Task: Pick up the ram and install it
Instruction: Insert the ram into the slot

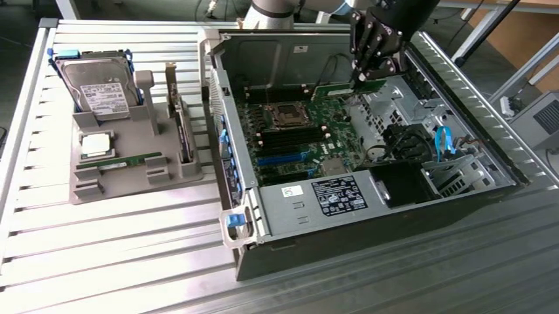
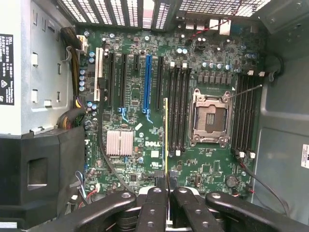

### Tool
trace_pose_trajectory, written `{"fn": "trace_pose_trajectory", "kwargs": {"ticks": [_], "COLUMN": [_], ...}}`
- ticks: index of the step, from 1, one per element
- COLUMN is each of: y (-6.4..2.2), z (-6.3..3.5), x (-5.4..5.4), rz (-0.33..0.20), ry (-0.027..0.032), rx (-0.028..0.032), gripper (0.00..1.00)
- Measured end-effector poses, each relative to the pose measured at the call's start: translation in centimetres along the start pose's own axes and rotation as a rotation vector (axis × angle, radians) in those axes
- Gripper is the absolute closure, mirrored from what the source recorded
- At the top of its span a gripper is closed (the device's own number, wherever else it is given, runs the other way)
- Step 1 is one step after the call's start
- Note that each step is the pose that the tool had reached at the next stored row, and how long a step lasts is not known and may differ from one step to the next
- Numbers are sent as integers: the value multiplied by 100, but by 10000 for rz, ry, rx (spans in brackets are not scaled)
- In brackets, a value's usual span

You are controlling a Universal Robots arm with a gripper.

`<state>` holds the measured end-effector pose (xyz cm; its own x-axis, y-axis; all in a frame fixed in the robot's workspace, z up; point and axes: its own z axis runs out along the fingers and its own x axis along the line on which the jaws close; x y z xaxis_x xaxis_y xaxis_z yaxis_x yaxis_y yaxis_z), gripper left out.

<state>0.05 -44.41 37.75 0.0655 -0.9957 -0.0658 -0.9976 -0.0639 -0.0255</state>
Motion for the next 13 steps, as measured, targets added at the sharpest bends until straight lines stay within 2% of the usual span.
{"fn": "trace_pose_trajectory", "kwargs": {"ticks": [3,8,13], "y": [66,122,219], "z": [76,127,174], "x": [1,1,-2], "rz": [1,7,38], "ry": [7,6,7], "rx": [-1,0,2], "gripper": [89,89,89]}}
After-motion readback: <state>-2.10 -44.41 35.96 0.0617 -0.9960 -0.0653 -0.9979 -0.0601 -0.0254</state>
